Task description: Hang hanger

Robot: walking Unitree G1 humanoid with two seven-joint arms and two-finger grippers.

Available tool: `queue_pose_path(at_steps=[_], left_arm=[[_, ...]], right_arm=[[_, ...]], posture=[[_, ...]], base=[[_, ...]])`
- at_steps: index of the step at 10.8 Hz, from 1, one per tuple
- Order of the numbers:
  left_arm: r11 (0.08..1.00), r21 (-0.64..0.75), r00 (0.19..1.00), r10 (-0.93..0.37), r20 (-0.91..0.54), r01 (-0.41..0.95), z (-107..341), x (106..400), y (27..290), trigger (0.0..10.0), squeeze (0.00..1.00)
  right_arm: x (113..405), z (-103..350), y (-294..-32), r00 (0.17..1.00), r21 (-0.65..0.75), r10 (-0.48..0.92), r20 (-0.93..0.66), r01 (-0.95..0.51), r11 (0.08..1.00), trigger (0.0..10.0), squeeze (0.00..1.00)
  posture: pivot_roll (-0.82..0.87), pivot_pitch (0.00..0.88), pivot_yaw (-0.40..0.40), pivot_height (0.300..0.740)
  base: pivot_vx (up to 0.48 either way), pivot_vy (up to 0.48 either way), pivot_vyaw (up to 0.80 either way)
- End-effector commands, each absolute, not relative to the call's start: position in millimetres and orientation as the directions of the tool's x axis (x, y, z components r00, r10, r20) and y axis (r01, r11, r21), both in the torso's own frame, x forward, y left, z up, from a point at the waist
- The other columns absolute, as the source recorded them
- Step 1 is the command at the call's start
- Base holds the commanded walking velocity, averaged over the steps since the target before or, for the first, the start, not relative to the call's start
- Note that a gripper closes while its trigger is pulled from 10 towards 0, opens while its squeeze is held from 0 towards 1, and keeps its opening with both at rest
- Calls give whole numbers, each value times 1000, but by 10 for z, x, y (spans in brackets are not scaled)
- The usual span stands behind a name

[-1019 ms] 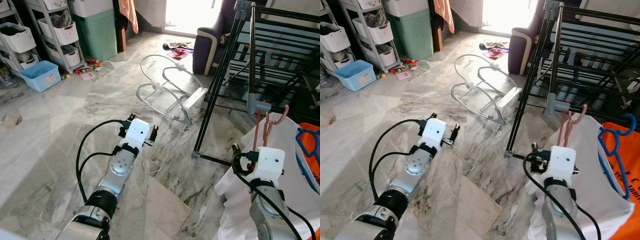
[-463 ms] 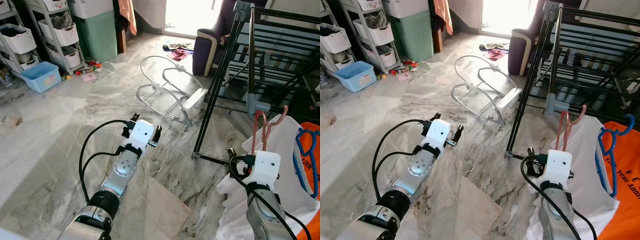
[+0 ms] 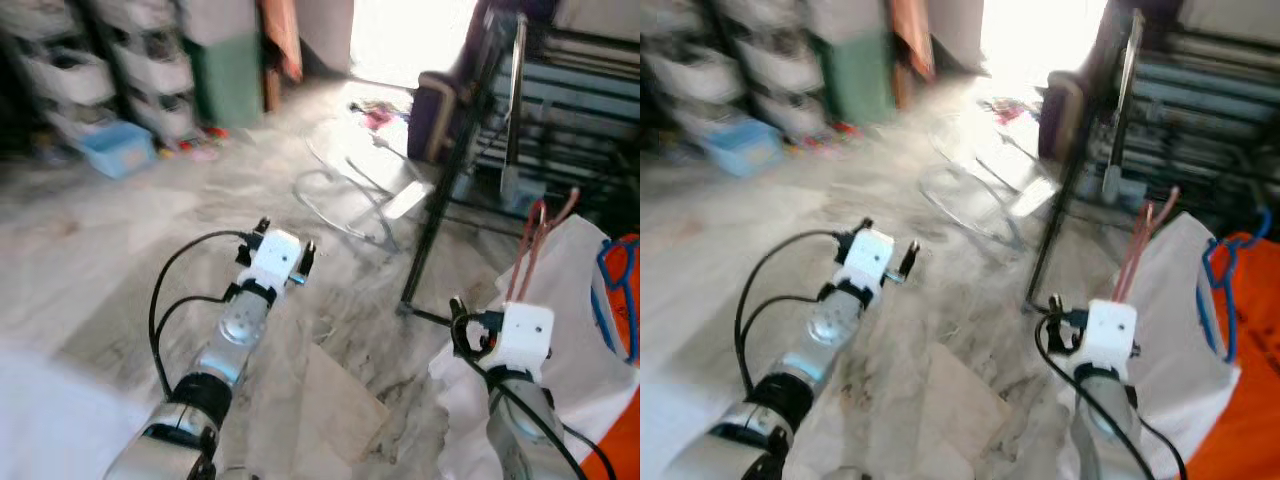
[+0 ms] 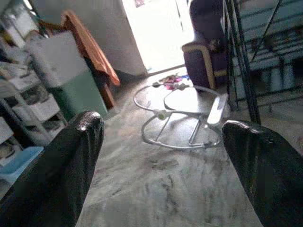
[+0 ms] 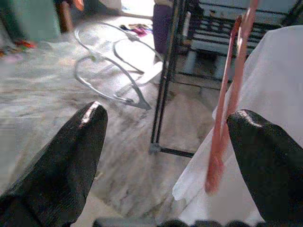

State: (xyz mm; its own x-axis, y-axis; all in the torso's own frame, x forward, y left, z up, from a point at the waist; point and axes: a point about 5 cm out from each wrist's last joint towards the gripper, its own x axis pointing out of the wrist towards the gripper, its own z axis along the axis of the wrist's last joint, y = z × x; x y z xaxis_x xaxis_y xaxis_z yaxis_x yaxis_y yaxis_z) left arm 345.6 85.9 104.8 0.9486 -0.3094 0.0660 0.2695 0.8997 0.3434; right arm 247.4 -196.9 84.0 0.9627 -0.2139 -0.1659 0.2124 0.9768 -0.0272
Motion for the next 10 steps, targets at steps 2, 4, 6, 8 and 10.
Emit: queue_pose_path(at_steps=[2,4,6,8,10], left_arm=[[895,333,937,-340,83,296,1123,3464,749,10000,0],[893,332,933,-349,85,304,1122,3453,737,10000,0],[892,338,933,-348,92,300,1128,3445,745,10000,0],[908,336,935,-317,160,251,1223,3438,770,10000,0],[935,324,973,-192,125,143,1141,3464,981,10000,0]], right_arm=[[2468,861,-2008,959,-38,-237,-156,234,971,10000,0],[2484,868,-1999,960,-39,-237,-151,234,971,10000,0],[2481,887,-2002,963,-7,-229,-139,230,973,10000,0],[2490,900,-1951,971,-14,-203,-126,203,979,10000,0],[2460,926,-1891,979,-97,-196,-61,189,977,10000,0]], posture=[[10,0,-53,740],[16,0,-55,740],[19,0,-55,740],[25,0,-56,740],[24,0,-61,740]], base=[[-296,0,0],[-317,0,0],[-317,0,0],[-315,0,0],[-264,0,0]])
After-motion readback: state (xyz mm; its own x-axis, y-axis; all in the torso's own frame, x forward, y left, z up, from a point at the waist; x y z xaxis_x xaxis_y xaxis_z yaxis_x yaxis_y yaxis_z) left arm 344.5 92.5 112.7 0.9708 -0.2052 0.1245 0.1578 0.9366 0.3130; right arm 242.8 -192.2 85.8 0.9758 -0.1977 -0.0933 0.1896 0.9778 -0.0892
